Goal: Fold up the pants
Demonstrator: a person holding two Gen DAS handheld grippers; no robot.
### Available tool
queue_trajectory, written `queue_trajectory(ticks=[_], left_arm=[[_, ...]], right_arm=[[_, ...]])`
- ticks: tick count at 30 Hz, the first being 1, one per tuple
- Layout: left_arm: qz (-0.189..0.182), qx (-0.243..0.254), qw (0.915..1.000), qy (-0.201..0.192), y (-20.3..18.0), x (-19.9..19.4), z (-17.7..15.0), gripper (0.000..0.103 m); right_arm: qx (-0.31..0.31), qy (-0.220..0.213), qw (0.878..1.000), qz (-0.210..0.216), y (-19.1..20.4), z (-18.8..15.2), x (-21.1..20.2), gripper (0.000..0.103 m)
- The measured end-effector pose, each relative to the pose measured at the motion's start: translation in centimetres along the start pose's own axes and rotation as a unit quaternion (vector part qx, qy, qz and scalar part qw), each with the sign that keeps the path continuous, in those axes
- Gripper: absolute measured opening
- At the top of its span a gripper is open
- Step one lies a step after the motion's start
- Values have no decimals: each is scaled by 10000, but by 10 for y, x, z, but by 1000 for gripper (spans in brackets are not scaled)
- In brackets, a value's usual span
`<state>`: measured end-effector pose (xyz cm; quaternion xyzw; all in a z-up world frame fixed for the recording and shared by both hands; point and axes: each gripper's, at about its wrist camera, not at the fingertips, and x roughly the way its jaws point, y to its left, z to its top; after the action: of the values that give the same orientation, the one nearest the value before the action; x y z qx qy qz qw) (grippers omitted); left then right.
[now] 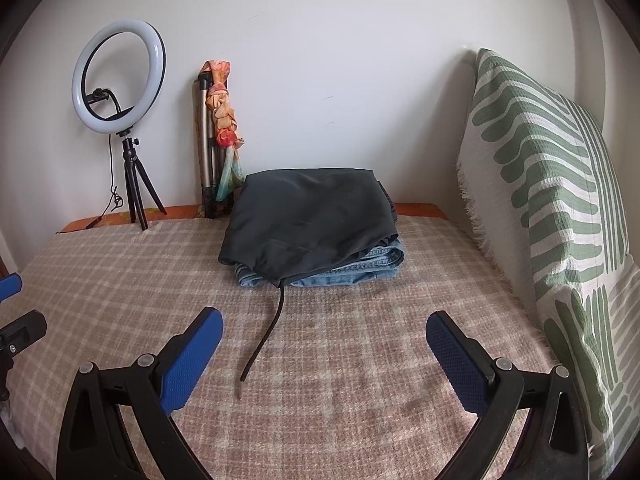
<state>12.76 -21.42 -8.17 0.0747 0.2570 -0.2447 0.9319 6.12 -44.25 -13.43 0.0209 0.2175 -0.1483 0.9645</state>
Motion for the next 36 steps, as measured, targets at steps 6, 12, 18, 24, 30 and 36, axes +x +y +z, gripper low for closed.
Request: queue_trajectory(ticks=[6, 12, 18, 24, 30, 36], left_arm=[[-6, -26, 10000, -14, 1, 0, 0, 100], [-13, -35, 10000, -15, 1, -1, 1, 100], [-29, -53, 10000, -29, 2, -2, 2, 100], [-56, -59, 10000, -23, 1, -3, 2, 100], [-78, -63, 9999, -39, 0, -4, 3, 100], [-81, -71, 9999, -36, 0, -3, 3, 100]], right_arm=[[2, 9, 10000, 19, 0, 0, 1, 103], [-9, 20, 10000, 49, 2, 0, 1, 103], [-8, 23, 10000, 54, 2, -1, 2, 103], [-12, 20, 10000, 56, 3, -1, 2, 103], [-8, 22, 10000, 53, 3, -1, 2, 103], [-13, 20, 10000, 55, 3, -1, 2, 103]])
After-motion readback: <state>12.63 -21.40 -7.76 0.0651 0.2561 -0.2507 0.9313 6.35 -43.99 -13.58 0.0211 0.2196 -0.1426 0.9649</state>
